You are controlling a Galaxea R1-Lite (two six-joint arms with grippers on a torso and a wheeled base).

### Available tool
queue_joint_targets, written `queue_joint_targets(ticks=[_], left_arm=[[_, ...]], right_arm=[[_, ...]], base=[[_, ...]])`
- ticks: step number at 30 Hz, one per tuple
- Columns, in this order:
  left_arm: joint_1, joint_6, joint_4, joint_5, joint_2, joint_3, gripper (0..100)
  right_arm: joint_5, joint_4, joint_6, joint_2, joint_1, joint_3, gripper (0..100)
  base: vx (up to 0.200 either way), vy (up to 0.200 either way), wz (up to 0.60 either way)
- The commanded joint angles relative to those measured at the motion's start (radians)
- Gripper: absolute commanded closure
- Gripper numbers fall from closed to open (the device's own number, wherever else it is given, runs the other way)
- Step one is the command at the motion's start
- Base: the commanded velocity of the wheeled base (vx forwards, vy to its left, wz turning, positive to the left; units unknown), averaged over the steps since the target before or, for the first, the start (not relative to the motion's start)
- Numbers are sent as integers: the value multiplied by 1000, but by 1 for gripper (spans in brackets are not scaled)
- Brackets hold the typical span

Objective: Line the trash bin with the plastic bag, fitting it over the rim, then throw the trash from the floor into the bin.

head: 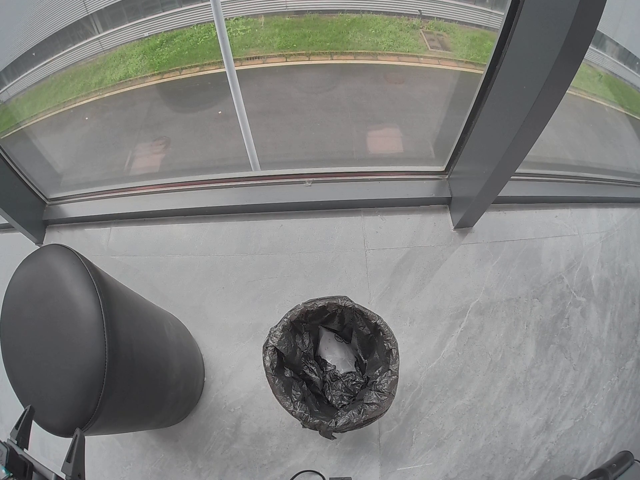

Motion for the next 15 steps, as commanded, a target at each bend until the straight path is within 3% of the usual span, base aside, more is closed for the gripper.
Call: queue_joint_targets(ticks=[1, 2, 3, 5, 9, 15], left_arm=[[0, 0, 0, 0, -15, 7, 0], [0, 0, 0, 0, -15, 7, 0], [0, 0, 0, 0, -15, 7, 0], [0, 0, 1, 0, -15, 7, 0], [0, 0, 0, 0, -15, 7, 0], [0, 0, 0, 0, -15, 7, 0]], right_arm=[[-6, -207, -4, -247, 29, 393, 100], [-6, -207, -4, -247, 29, 393, 100], [-7, -339, -11, -321, 29, 559, 100], [-12, -415, -17, -353, 30, 655, 100], [-12, -429, -14, -352, 30, 683, 100], [-3, -511, -11, -430, 92, 918, 100]], base=[[0, 0, 0], [0, 0, 0], [0, 0, 0], [0, 0, 0], [0, 0, 0], [0, 0, 0]])
